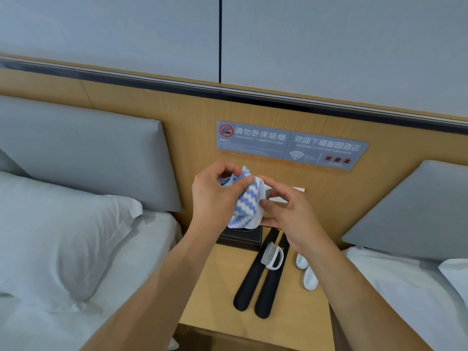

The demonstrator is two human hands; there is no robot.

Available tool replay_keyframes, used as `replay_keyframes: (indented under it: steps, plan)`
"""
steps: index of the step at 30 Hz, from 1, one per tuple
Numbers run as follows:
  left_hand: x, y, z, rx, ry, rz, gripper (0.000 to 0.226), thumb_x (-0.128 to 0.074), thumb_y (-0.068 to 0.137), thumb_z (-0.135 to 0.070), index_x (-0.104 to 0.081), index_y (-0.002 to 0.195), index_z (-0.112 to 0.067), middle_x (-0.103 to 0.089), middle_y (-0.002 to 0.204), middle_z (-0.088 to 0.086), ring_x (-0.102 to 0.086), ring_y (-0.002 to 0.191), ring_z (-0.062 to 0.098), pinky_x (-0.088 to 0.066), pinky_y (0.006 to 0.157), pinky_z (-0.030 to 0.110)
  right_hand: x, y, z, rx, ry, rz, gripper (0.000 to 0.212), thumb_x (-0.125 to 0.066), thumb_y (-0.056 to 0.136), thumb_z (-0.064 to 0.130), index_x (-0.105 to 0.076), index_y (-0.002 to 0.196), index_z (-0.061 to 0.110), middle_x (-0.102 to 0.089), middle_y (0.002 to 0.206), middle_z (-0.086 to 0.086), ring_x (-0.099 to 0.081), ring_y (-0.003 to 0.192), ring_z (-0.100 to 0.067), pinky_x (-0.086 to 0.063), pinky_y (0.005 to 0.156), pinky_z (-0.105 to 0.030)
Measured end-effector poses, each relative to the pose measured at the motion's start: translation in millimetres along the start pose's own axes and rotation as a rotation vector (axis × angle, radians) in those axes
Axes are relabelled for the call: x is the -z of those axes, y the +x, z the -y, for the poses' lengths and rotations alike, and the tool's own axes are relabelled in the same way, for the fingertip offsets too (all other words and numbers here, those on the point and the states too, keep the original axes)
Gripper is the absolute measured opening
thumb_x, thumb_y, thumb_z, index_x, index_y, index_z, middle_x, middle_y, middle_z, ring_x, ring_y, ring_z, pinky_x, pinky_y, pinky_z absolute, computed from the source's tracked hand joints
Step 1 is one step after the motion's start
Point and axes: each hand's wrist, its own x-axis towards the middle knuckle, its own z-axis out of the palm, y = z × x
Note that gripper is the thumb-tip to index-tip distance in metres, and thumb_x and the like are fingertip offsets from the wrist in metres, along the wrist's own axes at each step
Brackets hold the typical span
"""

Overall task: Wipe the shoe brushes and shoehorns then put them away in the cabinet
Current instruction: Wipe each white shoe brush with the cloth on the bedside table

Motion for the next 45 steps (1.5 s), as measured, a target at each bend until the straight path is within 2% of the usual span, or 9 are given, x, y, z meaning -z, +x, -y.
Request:
replay_keyframes:
  steps: [3,8,13,20,24,28,33,37,45]
  plan:
    - [3,12,-9,-0.045,0.054,-0.047,0.017,-0.083,0.074,-0.027,-0.067,0.077,-0.023,-0.066,0.072,-0.013,-0.062,0.07,0.005,-0.05,0.062,0.018,-1,0,5,0.015,-0.037,-0.001,0.048,-0.056,0.096,-0.008,-0.066,0.129,0.026,-0.058,0.115,-0.013,-0.074,0.097,-0.023,-0.063,0.073,-0.04]
    - [11,19,-23,-0.222,0.066,-0.055,0.017,-0.082,0.076,-0.023,-0.065,0.082,-0.021,-0.066,0.078,-0.012,-0.063,0.072,0.003,-0.046,0.06,0.01,3,0,9,0.022,-0.105,-0.008,0.05,-0.056,0.095,-0.008,-0.064,0.131,0.025,-0.056,0.117,-0.013,-0.072,0.1,-0.023,-0.063,0.077,-0.043]
    - [6,23,-24,-0.191,0.112,0.274,0.016,-0.078,0.081,-0.022,-0.073,0.094,-0.014,-0.07,0.086,-0.006,-0.065,0.076,0.003,-0.047,0.067,0.015,3,0,6,0.0,-0.013,0.007,0.048,-0.056,0.094,-0.01,-0.062,0.134,0.016,-0.058,0.116,-0.018,-0.073,0.099,-0.027,-0.063,0.075,-0.041]
    - [16,29,0,-0.069,0.131,0.507,0.006,-0.068,0.091,-0.021,-0.074,0.092,-0.022,-0.071,0.083,-0.011,-0.065,0.074,0.002,-0.05,0.064,0.015,6,-6,-16,-0.149,0.151,-0.005,0.044,-0.057,0.094,-0.009,-0.066,0.127,0.017,-0.066,0.107,-0.018,-0.072,0.099,-0.034,-0.061,0.07,-0.043]
    - [18,21,22,0.067,0.106,0.492,0.003,-0.074,0.085,-0.016,-0.075,0.087,-0.017,-0.072,0.084,-0.007,-0.066,0.076,0.006,-0.05,0.068,0.021,23,4,-16,-0.25,0.347,-0.093,0.038,-0.057,0.095,-0.006,-0.071,0.105,0.028,-0.074,0.108,-0.016,-0.074,0.095,-0.036,-0.062,0.066,-0.045]
    - [1,12,33,0.149,0.007,0.36,0.002,-0.074,0.086,-0.017,-0.074,0.086,-0.019,-0.073,0.089,-0.005,-0.068,0.078,0.007,-0.054,0.064,0.018,31,14,-20,-0.282,0.336,-0.125,0.037,-0.058,0.095,-0.005,-0.065,0.112,0.027,-0.069,0.118,-0.02,-0.073,0.097,-0.038,-0.061,0.071,-0.049]
    - [-6,10,53,0.207,0.006,0.312,0.006,-0.073,0.087,-0.018,-0.074,0.092,-0.016,-0.074,0.094,-0.002,-0.069,0.081,0.008,-0.055,0.064,0.018,44,5,-47,-0.344,0.361,-0.211,0.039,-0.059,0.094,-0.005,-0.063,0.116,0.027,-0.064,0.123,-0.019,-0.072,0.1,-0.038,-0.061,0.069,-0.05]
    - [-12,4,72,0.275,-0.027,0.318,0.005,-0.074,0.085,-0.018,-0.075,0.089,-0.019,-0.074,0.093,-0.005,-0.07,0.087,0.01,-0.056,0.07,0.024,63,-11,-81,-0.433,0.381,-0.282,0.043,-0.063,0.092,-0.003,-0.056,0.129,0.019,-0.063,0.125,-0.021,-0.068,0.108,-0.041,-0.061,0.071,-0.05]
    - [-50,-18,105,0.344,-0.013,0.42,0.012,-0.073,0.086,-0.023,-0.073,0.081,-0.034,-0.072,0.087,-0.014,-0.069,0.084,0.005,-0.058,0.071,0.032,86,-46,-146,-0.658,0.33,-0.389,0.035,-0.066,0.091,-0.001,-0.058,0.123,0.012,-0.06,0.128,-0.014,-0.064,0.113,-0.036,-0.059,0.084,-0.056]
